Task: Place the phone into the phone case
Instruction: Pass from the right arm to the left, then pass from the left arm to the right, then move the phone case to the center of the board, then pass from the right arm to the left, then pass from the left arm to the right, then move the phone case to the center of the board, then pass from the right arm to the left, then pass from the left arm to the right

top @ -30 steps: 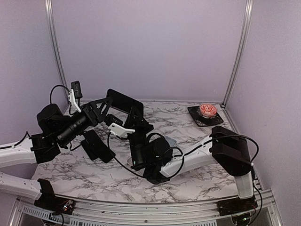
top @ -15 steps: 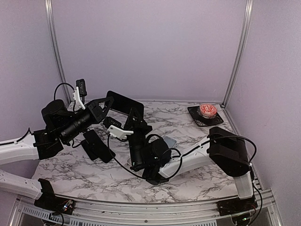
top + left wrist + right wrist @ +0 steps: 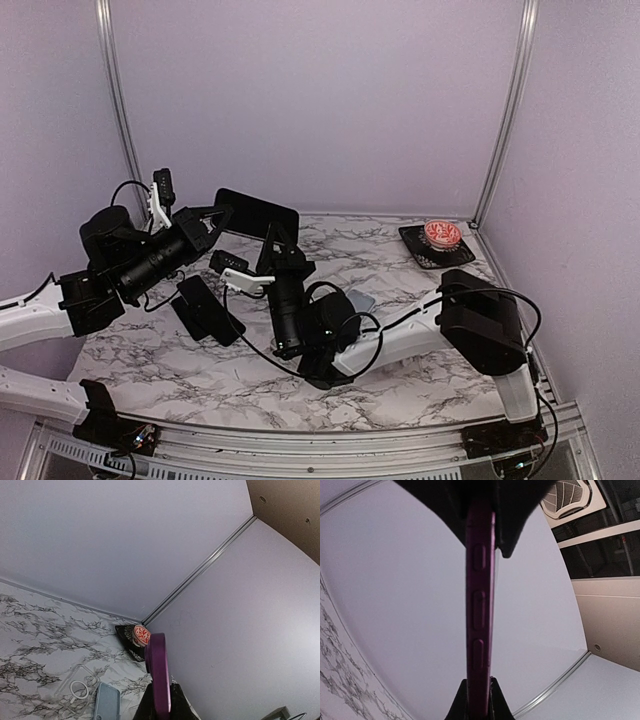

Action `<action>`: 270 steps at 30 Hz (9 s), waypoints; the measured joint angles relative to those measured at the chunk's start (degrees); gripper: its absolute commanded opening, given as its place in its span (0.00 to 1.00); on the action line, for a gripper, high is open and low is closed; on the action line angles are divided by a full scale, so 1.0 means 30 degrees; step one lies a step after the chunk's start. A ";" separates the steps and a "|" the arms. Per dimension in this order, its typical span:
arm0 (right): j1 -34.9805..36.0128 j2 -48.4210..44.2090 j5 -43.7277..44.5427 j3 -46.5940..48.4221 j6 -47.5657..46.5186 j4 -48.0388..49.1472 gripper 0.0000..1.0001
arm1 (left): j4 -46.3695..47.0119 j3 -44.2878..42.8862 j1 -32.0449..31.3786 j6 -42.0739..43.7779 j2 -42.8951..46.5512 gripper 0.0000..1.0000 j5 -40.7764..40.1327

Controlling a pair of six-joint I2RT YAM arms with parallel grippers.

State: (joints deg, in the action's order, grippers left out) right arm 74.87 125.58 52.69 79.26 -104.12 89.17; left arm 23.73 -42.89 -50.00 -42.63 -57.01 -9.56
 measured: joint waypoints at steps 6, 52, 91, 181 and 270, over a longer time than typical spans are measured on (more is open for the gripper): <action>-0.0080 0.0000 -0.0372 0.0459 -0.0685 0.0007 0.05 | -0.0066 -0.0233 0.0146 -0.0634 0.0080 0.00 0.0219; -0.7883 -0.9406 -3.4731 0.0095 2.7991 -3.2581 0.00 | -1.1198 -0.4524 -0.0248 1.4120 -0.0867 0.00 0.9734; -0.7089 -0.8036 -2.0014 -0.3854 3.9444 -3.7222 0.00 | -1.0134 -0.1020 -0.0444 0.6980 -1.2458 0.20 0.3402; -1.0637 -1.4848 -2.5135 -1.3056 3.8577 -2.4261 0.00 | -0.4510 0.2754 -0.1304 0.8131 -0.7628 0.39 0.0634; -0.7060 -1.4316 -3.1357 -1.2823 3.4643 -1.5992 0.00 | 0.8612 0.6586 -0.3337 1.2845 -0.7133 0.58 0.8939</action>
State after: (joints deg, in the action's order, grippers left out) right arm 53.69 82.63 -41.39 40.80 -0.19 41.19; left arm 49.56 -23.14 -60.01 -4.10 -78.41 17.26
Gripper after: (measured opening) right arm 0.084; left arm 0.561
